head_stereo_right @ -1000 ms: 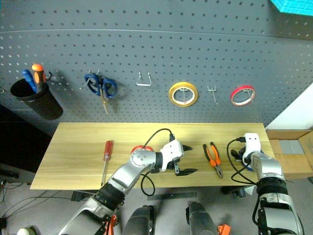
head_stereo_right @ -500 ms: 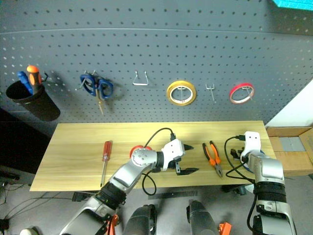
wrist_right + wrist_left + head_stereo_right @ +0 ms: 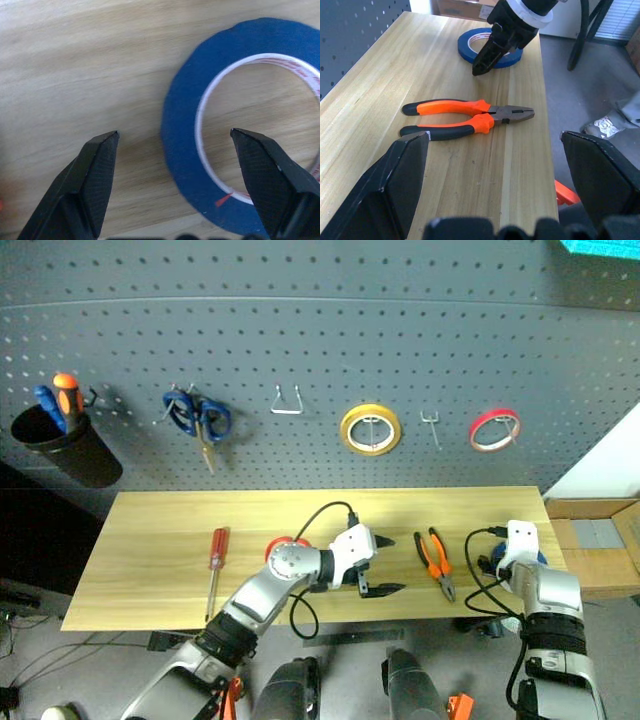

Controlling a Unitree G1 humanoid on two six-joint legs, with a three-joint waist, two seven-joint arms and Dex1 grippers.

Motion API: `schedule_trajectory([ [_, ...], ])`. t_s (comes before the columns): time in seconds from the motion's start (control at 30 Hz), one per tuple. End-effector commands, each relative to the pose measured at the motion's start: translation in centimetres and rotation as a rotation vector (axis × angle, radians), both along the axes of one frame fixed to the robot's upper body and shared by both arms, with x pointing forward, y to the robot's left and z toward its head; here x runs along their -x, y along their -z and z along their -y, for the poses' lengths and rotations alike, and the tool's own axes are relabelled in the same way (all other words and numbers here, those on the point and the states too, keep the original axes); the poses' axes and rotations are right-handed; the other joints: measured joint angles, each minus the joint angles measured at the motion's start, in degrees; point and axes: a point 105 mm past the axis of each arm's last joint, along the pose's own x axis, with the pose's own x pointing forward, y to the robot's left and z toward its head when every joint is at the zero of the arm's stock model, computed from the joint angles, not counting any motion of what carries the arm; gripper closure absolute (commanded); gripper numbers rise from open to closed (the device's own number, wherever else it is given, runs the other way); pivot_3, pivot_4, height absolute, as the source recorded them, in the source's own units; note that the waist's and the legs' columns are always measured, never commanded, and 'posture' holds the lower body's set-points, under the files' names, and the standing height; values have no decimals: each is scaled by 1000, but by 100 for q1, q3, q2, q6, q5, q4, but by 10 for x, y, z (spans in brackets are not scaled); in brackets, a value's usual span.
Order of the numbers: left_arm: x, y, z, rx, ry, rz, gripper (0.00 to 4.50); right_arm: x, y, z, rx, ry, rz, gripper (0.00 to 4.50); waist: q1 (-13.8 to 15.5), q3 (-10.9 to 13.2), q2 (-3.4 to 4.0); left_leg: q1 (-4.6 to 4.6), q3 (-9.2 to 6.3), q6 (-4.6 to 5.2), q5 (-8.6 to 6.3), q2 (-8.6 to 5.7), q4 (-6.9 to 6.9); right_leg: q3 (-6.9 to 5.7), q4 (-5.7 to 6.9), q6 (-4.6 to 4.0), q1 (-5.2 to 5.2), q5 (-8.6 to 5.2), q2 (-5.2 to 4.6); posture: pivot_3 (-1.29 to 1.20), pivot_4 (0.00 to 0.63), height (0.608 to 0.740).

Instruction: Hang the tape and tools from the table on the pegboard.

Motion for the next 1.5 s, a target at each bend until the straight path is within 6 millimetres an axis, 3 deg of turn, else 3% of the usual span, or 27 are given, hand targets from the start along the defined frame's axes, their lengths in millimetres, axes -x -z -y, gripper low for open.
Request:
schedule_trajectory([
  [0.03, 3, -10, 3, 31, 14, 29, 0, 2, 10, -7, -96, 30, -19, 836, -4, 0, 0, 1, 0, 0, 0, 0, 0, 0, 1, 0, 0, 0, 0, 33, 288, 740],
  [0.1, 3, -10, 3, 32, 14, 28, 0, 2, 12, -11, -120, 22, -24, 836, -8, 0, -1, 1, 0, 0, 0, 0, 1, 0, 1, 0, 1, 0, 0, 36, 288, 740],
  [0.23, 2, -11, 4, 35, 18, 26, 0, 2, 13, -11, -116, 6, -24, 1696, -10, 1, -3, 2, 0, 0, 0, 0, 1, 0, 0, 1, 2, 0, 0, 37, 288, 740],
  [0.47, 4, -13, 6, 48, 30, 3, 0, 4, 15, -11, -105, -4, -27, 4087, -10, 1, -3, 2, 0, 0, 0, 1, 1, -1, 0, 1, 2, 0, 1, 34, 285, 740],
  [0.8, -2, -18, 4, 62, 28, 18, 0, 1, 0, -7, 11, -59, 31, 4122, -12, -2, 0, 2, 0, 0, 0, 1, 1, 0, 0, 1, 2, 0, 1, 16, 242, 740],
  [0.97, 3, -35, -14, 134, -27, 17, 0, 10, -37, -27, 97, -183, 178, 4122, -16, -23, 37, -44, -1, -3, 2, 1, 3, -2, 13, 0, -47, 1, 1, 3, 205, 740],
  [1.07, 8, -57, -34, 236, -138, 22, 0, 20, -67, -46, 208, -296, 316, 4122, -23, -42, 58, -79, -3, -16, 8, 6, 6, -7, 18, -1, -77, 3, 0, -3, 176, 740],
  [1.3, 31, -64, -67, 291, -355, -16, 0, 65, -97, -91, 424, -448, 548, 4122, 3, -352, 60, -96, -29, -42, -5, 9, 1, -36, 12, -7, -90, -3, 0, 10, 101, 740],
  [1.4, 30, -68, -76, 328, -476, -1, 0, 71, -117, -105, 580, -511, 726, 4122, -2, -501, 37, -95, -25, -42, -6, 0, 19, -30, 10, 0, -81, 0, -5, 23, 69, 740],
  [1.5, 23, -68, -76, 348, -533, 13, 0, 62, -119, -108, 637, -538, 806, 4122, -10, -669, -10, -54, -23, -42, -3, -4, 31, -28, 5, 39, -37, -5, -7, 39, 45, 740],
])
